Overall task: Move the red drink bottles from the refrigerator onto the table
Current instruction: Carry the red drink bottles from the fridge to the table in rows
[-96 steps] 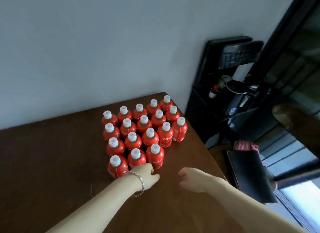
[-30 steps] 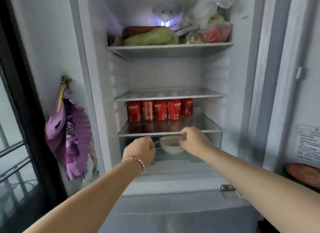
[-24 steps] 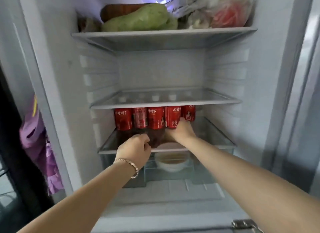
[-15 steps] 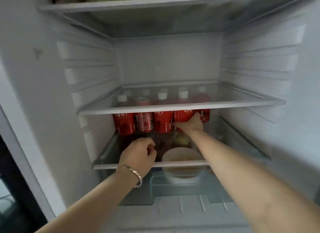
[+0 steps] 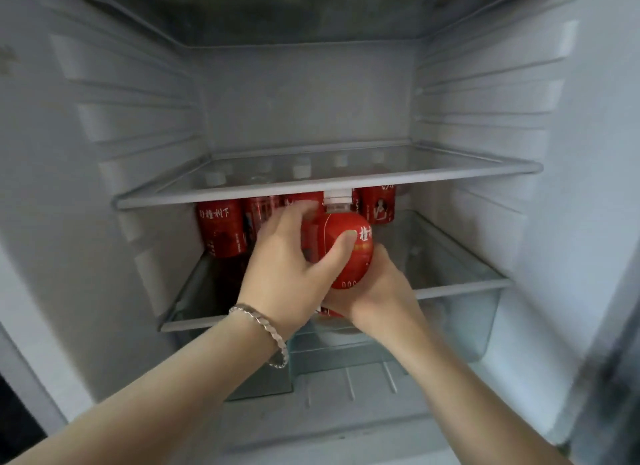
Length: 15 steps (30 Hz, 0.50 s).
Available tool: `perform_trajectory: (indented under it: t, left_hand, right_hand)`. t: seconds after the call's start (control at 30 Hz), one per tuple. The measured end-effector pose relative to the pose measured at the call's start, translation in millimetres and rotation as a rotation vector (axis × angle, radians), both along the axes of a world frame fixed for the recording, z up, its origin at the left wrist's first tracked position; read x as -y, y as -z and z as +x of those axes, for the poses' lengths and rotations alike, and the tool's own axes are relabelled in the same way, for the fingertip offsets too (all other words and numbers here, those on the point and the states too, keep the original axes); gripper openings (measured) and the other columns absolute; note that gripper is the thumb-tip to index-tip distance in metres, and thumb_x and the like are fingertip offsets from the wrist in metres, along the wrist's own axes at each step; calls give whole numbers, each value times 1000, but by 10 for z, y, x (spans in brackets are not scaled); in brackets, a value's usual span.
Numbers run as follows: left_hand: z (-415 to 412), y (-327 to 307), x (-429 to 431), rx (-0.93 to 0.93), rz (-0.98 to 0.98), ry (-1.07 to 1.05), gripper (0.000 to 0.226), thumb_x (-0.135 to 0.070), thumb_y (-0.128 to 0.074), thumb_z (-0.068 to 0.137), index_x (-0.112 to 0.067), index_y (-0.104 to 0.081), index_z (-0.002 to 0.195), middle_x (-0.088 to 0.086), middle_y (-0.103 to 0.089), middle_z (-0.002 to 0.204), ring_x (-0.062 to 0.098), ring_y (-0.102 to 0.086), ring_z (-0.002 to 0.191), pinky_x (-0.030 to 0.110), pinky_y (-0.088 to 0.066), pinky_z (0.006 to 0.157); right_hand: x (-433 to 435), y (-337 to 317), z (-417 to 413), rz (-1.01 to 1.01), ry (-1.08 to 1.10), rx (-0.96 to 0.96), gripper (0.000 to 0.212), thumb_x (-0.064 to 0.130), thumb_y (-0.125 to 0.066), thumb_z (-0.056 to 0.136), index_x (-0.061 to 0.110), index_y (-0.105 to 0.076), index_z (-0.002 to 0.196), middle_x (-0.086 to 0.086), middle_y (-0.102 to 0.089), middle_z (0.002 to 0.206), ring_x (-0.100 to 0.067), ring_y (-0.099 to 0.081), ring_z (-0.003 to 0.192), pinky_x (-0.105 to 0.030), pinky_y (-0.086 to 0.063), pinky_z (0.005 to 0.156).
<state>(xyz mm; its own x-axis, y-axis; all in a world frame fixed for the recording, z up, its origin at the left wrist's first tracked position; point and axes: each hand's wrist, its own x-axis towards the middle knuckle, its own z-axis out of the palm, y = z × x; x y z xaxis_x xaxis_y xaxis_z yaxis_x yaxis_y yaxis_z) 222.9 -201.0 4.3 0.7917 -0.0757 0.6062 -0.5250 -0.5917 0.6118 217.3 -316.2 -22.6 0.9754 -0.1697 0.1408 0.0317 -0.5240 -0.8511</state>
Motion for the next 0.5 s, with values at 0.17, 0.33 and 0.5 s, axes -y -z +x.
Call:
perform_trajectory:
  t: [0.17,0.33,0.5]
  left_hand:
    - [118,-130,107,-134,92,-78,54,-55,-56,78,-21,-56,119,-3,-59,115,16,-55,108,33,-50,91]
    - [200,-125,91,-522,-120,7,48,-42,-68,79,-14,-54,115,2,-63,100,13,-63,82,20,-47,60]
    - [291,-148,-105,-752,-334,49,26,-31,-67,83,-13,-59,100,3,-65,86,15,-62,76,23,-49,66]
  right_hand:
    - [5,16,-84,173,-217,-128,45,44,-79,68,31,-54,103,17,-62,83,5,-62,63,-6,-44,48]
    - [10,35,-93,242,-354,-175,30,31,-77,75,31,-59,99,11,-67,88,7,-66,66,-8,-48,54]
    - [6,81,-68,-30,-475,-181,50,41,-80,63,34,-61,109,9,-68,102,-9,-65,96,-36,-54,90]
